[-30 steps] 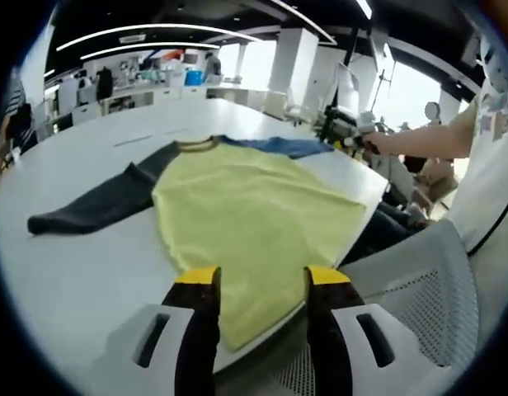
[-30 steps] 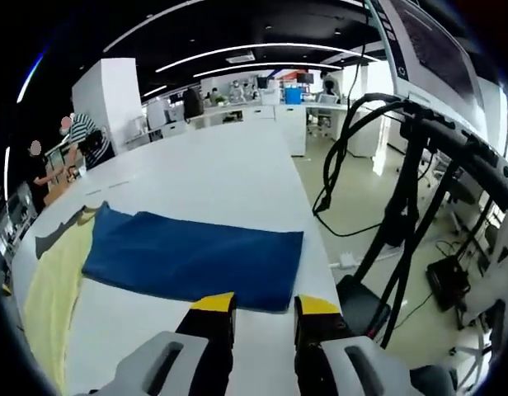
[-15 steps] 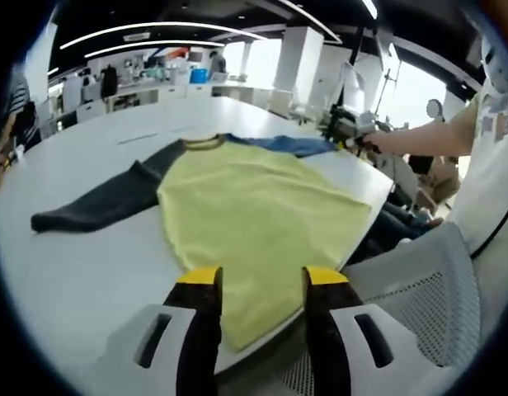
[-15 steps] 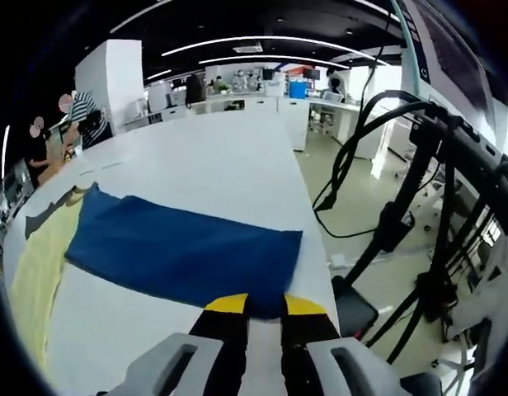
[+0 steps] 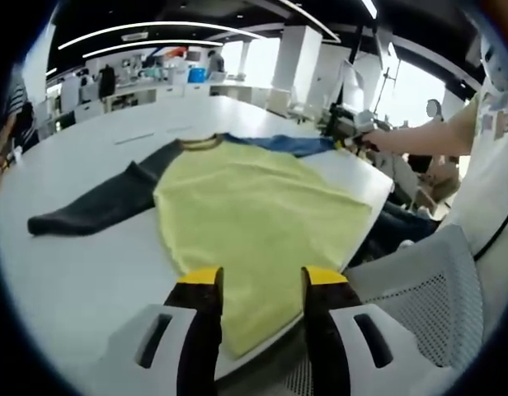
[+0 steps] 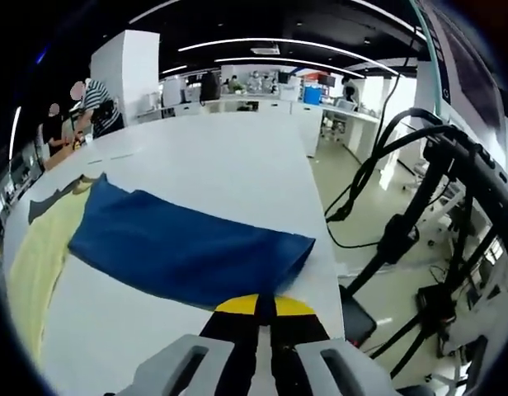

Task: Fold the garment on the visible template until the final outline fits inside the template.

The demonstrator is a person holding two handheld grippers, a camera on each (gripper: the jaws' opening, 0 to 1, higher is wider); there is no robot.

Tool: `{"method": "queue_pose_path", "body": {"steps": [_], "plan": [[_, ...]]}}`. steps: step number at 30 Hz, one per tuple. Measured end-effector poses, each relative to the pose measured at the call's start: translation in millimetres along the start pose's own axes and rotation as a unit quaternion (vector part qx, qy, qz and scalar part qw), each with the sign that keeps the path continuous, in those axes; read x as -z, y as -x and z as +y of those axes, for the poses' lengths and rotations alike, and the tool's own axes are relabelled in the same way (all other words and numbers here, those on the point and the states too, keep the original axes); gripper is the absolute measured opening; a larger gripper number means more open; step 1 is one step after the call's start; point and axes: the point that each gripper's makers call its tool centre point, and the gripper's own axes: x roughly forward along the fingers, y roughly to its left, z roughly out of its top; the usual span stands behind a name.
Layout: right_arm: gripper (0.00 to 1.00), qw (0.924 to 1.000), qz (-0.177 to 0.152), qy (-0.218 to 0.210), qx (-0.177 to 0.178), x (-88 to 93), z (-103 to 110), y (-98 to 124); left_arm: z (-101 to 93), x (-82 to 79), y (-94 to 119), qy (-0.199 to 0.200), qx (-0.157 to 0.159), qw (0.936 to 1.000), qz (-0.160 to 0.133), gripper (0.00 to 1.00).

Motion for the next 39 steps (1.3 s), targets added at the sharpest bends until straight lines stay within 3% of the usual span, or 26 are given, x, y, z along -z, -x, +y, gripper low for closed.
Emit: {"method": "queue_pose_path", "body": {"steps": [8,20,39], "plan": [[0.0,0.9997,-0.023,-0.006,0.003,-19.6,-8.2,8.5,-1.9,-2.5,-1.8,0.0,0.001,1.0,-0.003,0.34],[0.0,0.9977,-0.066,-0.012,-0.01,-54.0,1.1,24.2,-2.8,-3.3,-1.0,-0.004,0.008,0.9999,-0.007,0.34],[0.0,0.9918,-0.112,0.02,-0.057,-105.9,58.5,36.2,2.1,2.2,11.0,-0.003,0.008,0.9998,-0.017,0.34]]}}
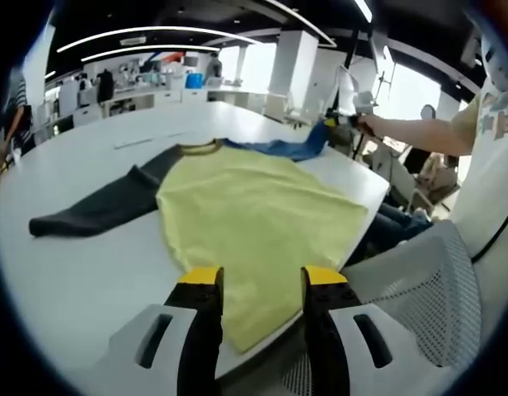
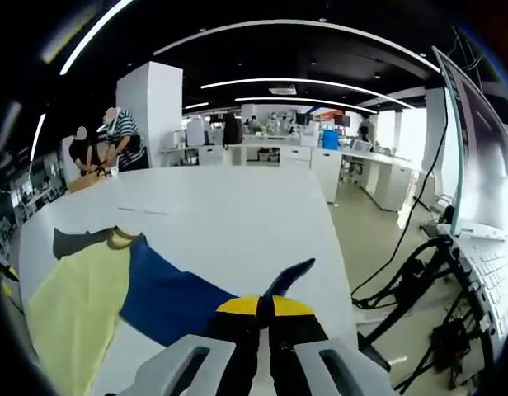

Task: Fold the garment on the visible template until the final outline fits inside the template.

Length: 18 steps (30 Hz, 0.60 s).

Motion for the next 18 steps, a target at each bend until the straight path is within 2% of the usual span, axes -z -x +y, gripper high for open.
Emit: {"method": "queue_pose_path", "body": {"steps": [9,18], "plan": [[0.0,0.9998,-0.003,0.002,-0.018,-6.2,25.1,-6.4,-0.2,2.8,4.1,-0.001,0.001,1.0,-0.003,0.33],[0.0,0.9991,0.007,0.01,-0.04,-7.7,52.0,-12.4,3.0,3.9,8.9,-0.002,0.001,1.0,-0.006,0.33]]}}
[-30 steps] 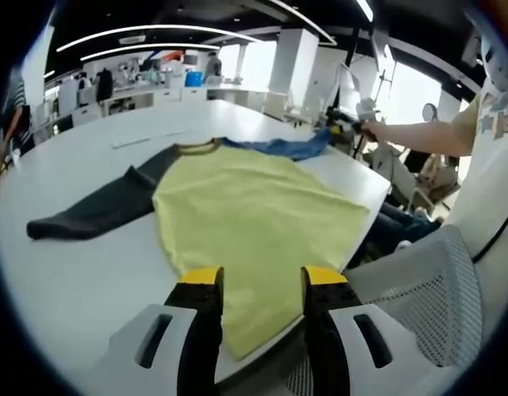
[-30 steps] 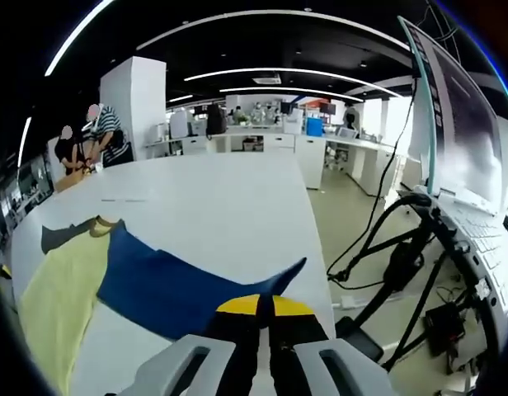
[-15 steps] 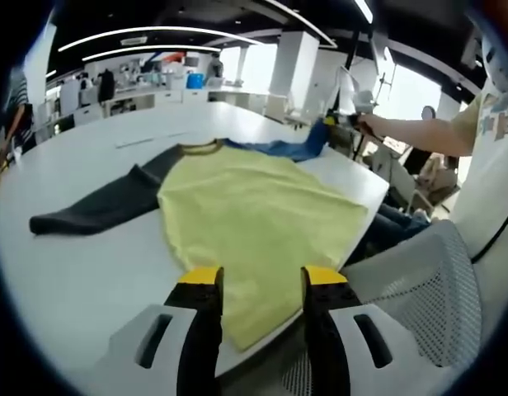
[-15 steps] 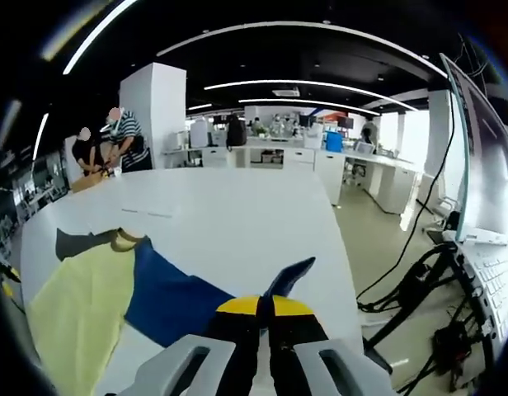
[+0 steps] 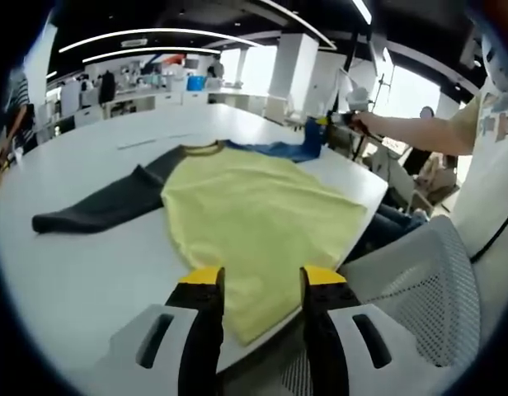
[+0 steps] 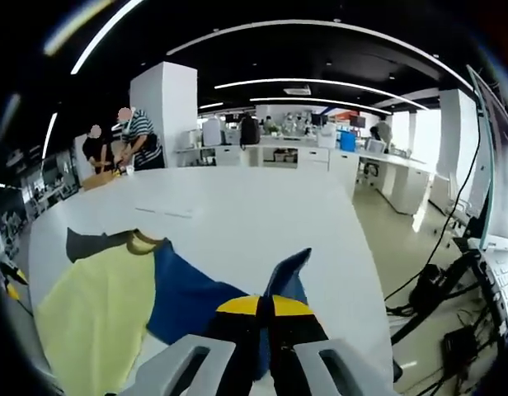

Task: Fold the garment on the visible template until the final outline fits inside the template.

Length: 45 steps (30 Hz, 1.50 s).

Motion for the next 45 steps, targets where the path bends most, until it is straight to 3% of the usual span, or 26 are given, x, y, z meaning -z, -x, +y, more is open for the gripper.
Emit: {"method": "queue_pose_path", "body": {"steps": [14,45], "plan": [[0.0,0.9979,0.034,0.026,-0.05,-1.1,48.5,-13.5,3.9,2.4,6.8,0.002,0.001,1.0,-0.007,0.33],[0.0,0.9874,0.07,0.064,-0.127,-2.5,135.5,-31.4,6.5,-0.2,16.5,0.005,0.002,0.9997,-0.024,0.32]]}}
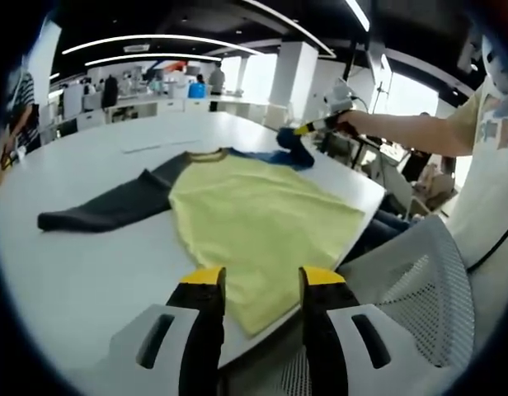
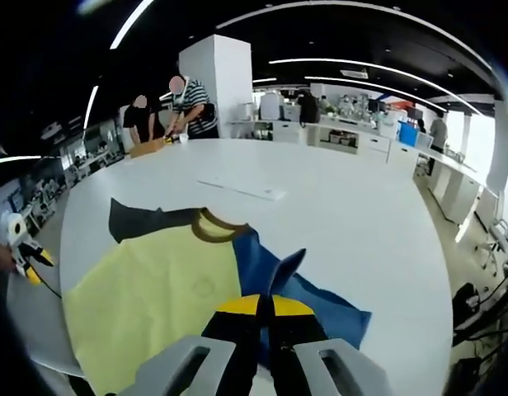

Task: Fold the garment on the visible template until the final outline fits inside the template.

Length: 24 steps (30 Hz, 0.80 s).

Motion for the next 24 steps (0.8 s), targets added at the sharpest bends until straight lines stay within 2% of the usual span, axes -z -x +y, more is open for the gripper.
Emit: {"method": "queue_pose_path", "body": {"steps": [15,24], "plan": [[0.0,0.9992,0.017,0.019,-0.03,-8.8,33.3,-24.4,3.6,-3.5,-0.1,0.012,-0.001,0.9998,-0.015,0.32],[0.0,0.9981,0.021,0.034,-0.047,-17.6,52.1,-39.7,7.7,-0.3,-0.3,0.016,0.002,0.9998,-0.011,0.32]]}}
